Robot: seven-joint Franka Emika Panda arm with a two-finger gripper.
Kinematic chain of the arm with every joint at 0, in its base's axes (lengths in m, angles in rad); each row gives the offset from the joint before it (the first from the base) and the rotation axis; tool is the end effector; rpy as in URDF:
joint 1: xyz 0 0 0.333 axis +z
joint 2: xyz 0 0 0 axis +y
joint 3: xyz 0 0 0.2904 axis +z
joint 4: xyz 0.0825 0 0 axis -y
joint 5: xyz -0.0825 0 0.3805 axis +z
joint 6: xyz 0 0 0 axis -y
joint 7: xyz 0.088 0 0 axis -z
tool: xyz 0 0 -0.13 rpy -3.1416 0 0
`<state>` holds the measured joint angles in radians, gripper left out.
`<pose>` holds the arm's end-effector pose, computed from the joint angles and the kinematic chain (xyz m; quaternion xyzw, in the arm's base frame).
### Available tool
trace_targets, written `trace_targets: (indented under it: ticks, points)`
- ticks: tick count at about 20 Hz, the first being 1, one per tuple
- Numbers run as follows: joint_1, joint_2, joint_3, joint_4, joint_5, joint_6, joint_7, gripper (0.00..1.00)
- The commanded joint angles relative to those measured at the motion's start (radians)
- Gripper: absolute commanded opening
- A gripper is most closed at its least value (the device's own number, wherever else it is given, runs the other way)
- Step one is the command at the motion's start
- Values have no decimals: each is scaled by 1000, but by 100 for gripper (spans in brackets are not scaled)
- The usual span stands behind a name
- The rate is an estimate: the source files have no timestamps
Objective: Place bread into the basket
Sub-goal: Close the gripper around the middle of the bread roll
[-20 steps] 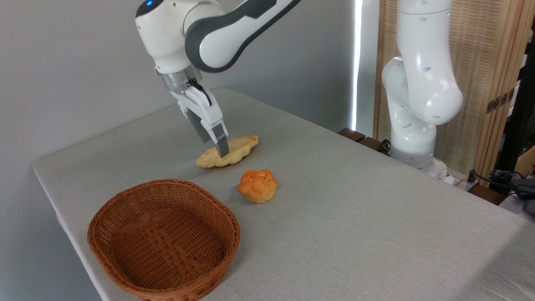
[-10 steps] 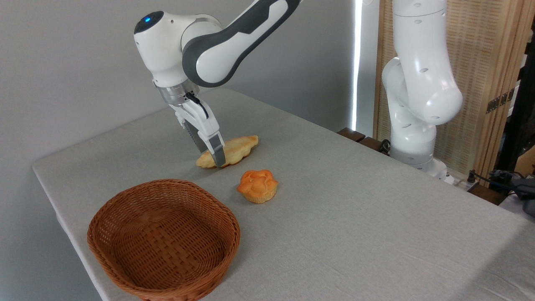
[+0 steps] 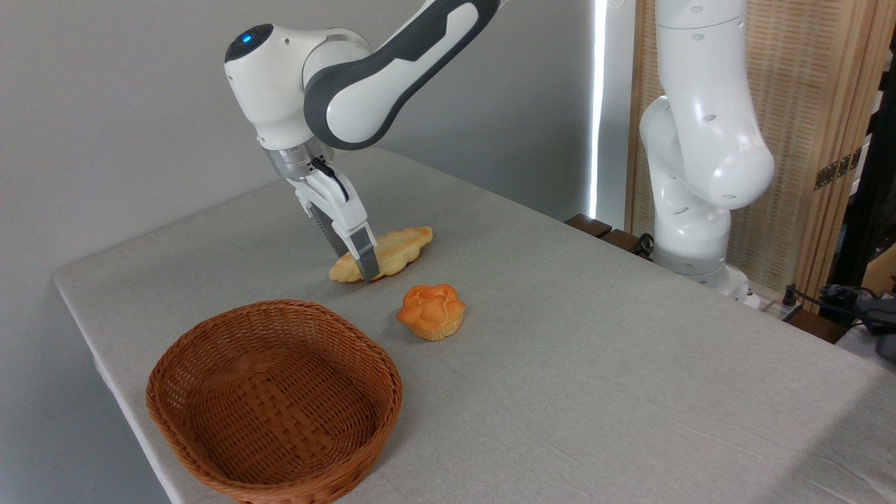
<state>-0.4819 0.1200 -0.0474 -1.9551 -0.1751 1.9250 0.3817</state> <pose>0.4737 -0.2952 0.3595 0.9079 -0.4043 -0.0806 0.0766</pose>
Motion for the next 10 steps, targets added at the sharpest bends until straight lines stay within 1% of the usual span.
trace_targets:
  ticks: [1,2,5,10]
  points:
    - [-1,-13,-5,-4,3,2,5,26]
    - [-1,-14,-5,-4,3,2,5,19]
    - [-1,-19,-5,-4,19,-1,3,11]
    - [-1,-22,-5,-4,23,-3,0,11]
